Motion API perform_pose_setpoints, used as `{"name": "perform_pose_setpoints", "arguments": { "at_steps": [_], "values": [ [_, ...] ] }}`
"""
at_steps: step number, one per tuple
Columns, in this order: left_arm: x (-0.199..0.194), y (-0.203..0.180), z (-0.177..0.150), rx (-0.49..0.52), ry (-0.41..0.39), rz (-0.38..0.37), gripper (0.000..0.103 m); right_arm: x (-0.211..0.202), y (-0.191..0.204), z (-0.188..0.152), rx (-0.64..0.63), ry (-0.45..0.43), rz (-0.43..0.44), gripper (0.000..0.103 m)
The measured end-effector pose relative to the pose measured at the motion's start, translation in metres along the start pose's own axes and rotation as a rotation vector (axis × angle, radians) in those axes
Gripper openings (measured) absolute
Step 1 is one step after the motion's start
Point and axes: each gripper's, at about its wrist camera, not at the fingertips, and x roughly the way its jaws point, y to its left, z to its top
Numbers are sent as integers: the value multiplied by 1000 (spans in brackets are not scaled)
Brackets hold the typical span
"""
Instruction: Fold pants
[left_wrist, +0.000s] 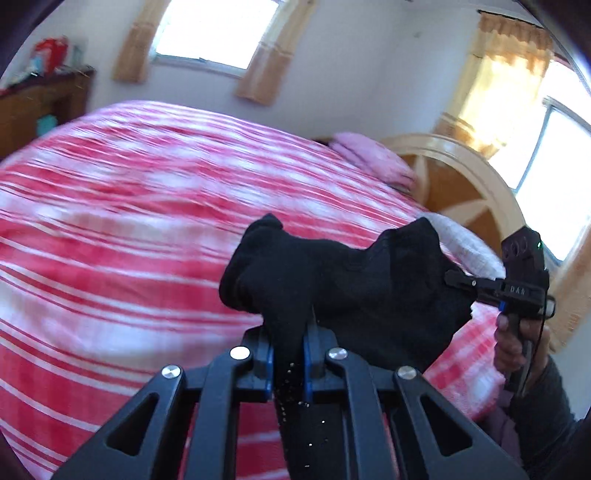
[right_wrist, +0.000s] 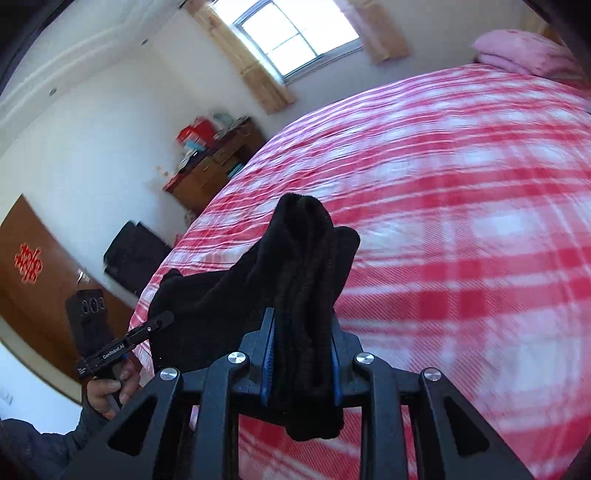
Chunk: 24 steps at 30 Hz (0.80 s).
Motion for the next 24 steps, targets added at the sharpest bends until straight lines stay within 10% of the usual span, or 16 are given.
{"name": "perform_pose_setpoints", "arguments": {
  "at_steps": [11, 16, 24],
  "values": [
    [25, 118, 10, -105, 43, 250, 12, 170, 8, 17, 9, 166, 53, 25],
    [45, 146, -5, -169, 56, 259, 43, 177, -41, -5, 178, 183, 106, 39],
    [35, 142, -11, -154, 33, 300, 57, 148, -48, -16, 180, 151, 94, 43]
  ]
}}
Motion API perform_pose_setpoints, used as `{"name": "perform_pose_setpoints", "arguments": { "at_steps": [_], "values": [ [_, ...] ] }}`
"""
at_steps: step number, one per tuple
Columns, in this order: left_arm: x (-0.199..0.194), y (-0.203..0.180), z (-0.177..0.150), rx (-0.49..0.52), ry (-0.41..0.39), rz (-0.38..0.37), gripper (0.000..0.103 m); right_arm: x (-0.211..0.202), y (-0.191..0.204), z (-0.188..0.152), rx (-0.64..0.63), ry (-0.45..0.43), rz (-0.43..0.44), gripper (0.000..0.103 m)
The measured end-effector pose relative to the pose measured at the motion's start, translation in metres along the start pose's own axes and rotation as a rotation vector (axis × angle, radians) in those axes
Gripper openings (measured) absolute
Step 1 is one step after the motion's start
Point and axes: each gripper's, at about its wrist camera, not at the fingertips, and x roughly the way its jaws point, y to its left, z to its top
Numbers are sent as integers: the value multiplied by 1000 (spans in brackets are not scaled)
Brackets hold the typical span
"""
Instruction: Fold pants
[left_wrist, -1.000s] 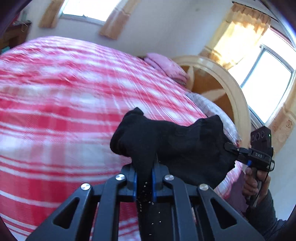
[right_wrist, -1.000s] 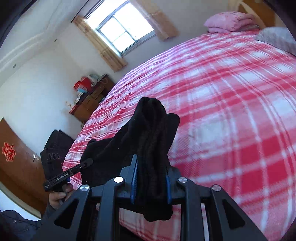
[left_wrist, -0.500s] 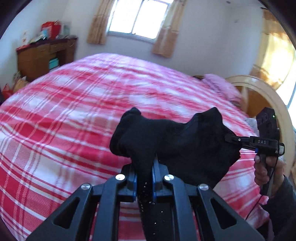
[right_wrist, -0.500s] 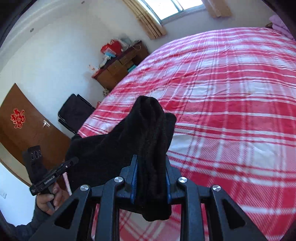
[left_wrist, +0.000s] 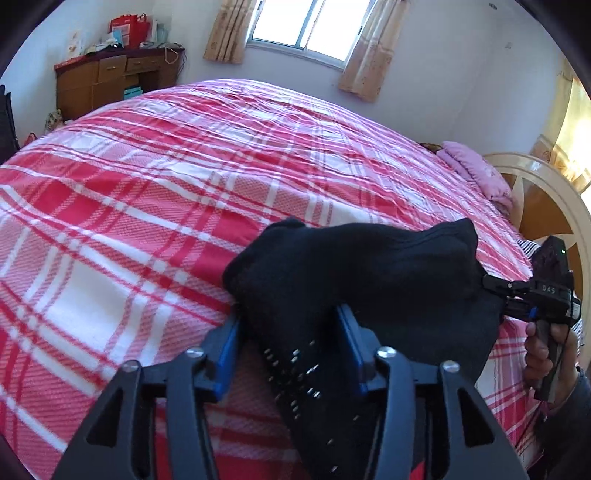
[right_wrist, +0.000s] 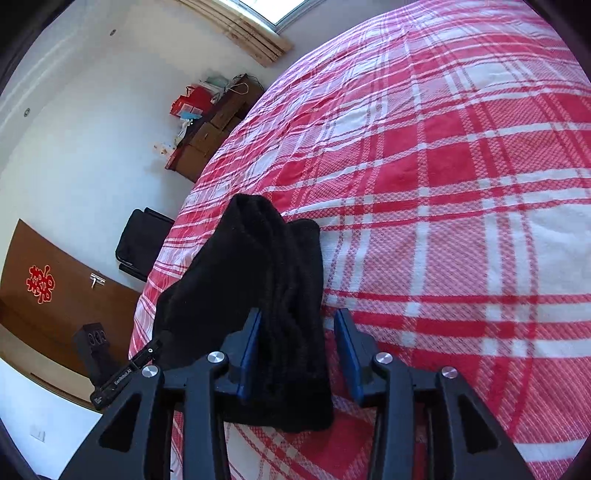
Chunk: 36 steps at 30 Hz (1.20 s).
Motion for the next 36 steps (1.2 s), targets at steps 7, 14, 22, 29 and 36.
{"name": "perform_pose_setpoints", "arguments": {
  "at_steps": [7, 14, 22, 29, 36],
  "values": [
    [-25, 5, -12, 6, -11, 154, 70, -41, -10, -19, 55, -78, -58, 46],
    [-46, -2, -18, 66, -11, 210, 70, -81, -16, -41, 112, -151, -133, 47],
    [-83, -26, -21, 133, -59, 168, 70, -152, 69, -96, -88, -249, -225, 47],
    [-113, -47, -21, 148, -121, 107, 78, -184, 134, -135, -230, -357, -358, 66],
    [-138, -61, -30, 144, -204, 60, 103, -191, 188, -163, -423, -409, -489, 67]
  ]
}}
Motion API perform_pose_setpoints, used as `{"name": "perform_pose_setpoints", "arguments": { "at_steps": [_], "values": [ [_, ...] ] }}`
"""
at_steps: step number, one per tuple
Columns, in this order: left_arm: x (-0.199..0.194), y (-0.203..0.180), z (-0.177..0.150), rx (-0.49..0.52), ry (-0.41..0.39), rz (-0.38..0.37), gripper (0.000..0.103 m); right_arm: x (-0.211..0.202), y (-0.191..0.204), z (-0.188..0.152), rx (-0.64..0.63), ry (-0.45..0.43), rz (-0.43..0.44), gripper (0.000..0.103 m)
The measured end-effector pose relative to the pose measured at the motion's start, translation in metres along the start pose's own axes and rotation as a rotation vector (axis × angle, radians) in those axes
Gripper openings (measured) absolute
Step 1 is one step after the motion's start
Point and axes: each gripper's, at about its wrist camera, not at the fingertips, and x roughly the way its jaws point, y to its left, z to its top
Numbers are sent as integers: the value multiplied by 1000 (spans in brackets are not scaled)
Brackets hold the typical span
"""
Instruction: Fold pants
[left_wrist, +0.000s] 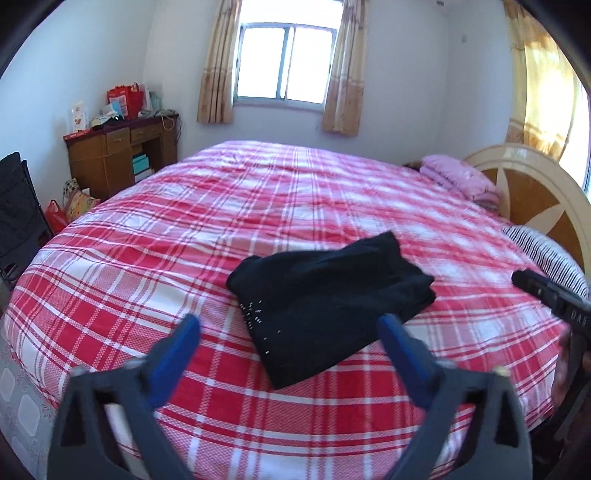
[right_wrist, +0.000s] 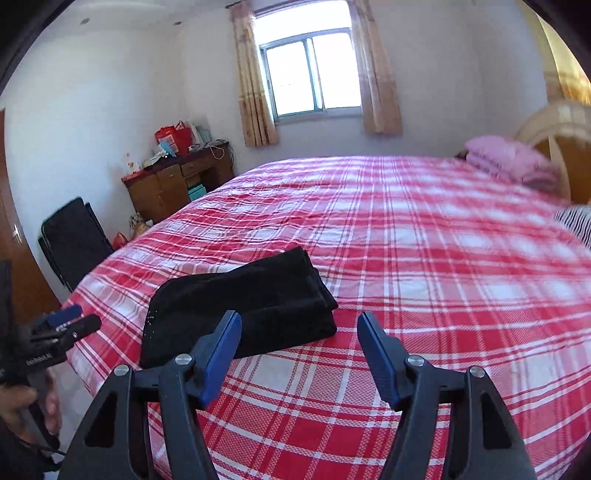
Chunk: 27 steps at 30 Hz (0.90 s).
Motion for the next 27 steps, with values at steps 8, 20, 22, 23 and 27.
{"name": "perform_pose_setpoints", "arguments": {
  "at_steps": [8, 20, 22, 23, 27],
  "values": [
    [-5, -4, 0, -8, -20, -39, 103, -27, 17, -4, -44, -38, -25, 67],
    [-9, -5, -3, -53, -30, -53, 103, -45, 23, -10, -52, -63, -53, 68],
    [-11, -6, -3, -45, -39, -51, 103, -47, 24, -10, -58, -70, -55, 68],
    [-12, -7, -3, -40, -43, -49, 103, -48, 24, -10, -61, -74, -56, 68],
    [-14, -11, -3, -20, -67, -27, 103, -53, 25, -11, -67, -93, -54, 68]
  ]
}}
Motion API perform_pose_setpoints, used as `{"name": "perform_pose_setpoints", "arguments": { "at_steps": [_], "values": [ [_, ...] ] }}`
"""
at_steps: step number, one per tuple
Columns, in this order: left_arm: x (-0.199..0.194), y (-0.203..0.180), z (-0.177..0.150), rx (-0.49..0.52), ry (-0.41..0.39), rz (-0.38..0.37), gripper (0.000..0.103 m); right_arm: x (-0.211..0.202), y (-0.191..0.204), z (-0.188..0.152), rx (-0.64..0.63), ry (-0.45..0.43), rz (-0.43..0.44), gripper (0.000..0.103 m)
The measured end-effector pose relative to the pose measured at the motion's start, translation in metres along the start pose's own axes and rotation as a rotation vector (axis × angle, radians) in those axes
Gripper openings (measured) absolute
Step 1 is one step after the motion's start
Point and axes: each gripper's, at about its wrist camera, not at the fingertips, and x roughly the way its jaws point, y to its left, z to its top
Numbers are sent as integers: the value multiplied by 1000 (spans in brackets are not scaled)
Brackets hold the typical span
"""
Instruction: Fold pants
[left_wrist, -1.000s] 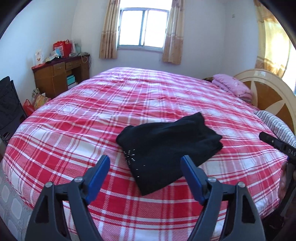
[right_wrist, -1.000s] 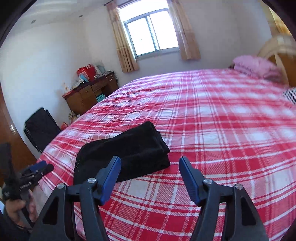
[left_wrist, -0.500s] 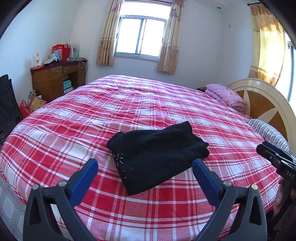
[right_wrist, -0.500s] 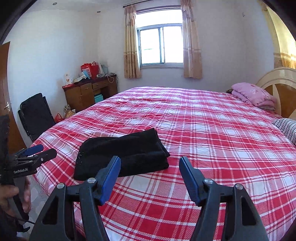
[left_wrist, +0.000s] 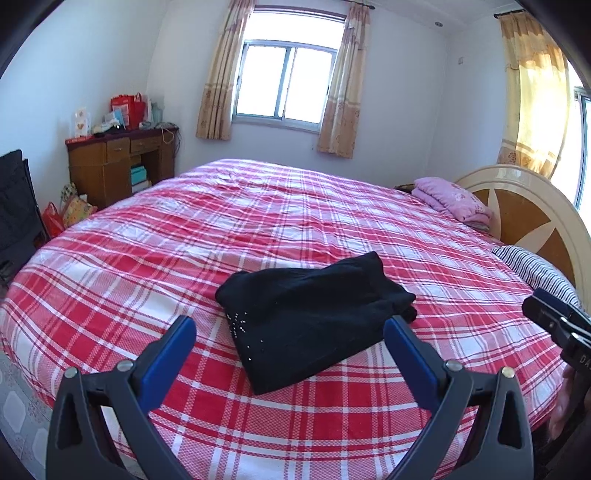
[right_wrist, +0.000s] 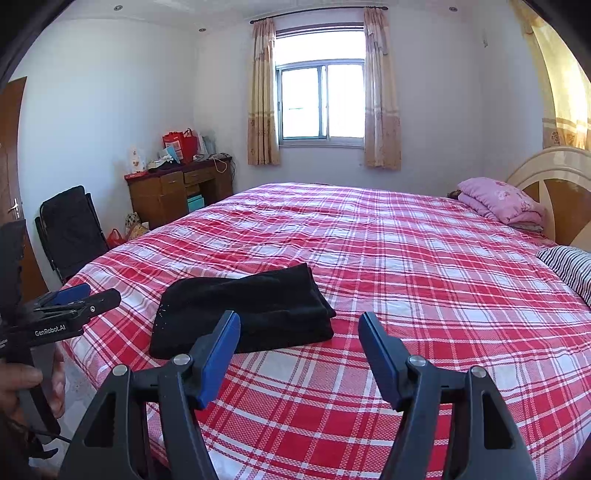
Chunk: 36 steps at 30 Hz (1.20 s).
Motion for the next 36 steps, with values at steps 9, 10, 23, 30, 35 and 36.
{"name": "perform_pose_setpoints", "arguments": {
  "at_steps": [9, 10, 23, 30, 35, 36],
  "values": [
    [-1, 0, 0, 8, -10, 20, 103, -5, -2, -2, 1, -7, -8, 68],
    [-1, 0, 0, 13, -11, 24, 103, -6, -2, -1, 0, -9, -9, 68],
    [-2, -13, 0, 103, -27, 47, 103, -4, -1, -3, -10, -6, -7, 68],
    [3, -12, -1, 102, 9, 52, 103, -3, -1, -5, -8, -2, -5, 68],
    [2, -16, -3, 120, 10, 61, 103, -4, -2, -7, -9, -3, -5, 69],
    [1, -17, -3, 121, 2, 64, 103, -4, -2, -7, -10, -4, -5, 69]
  ]
}}
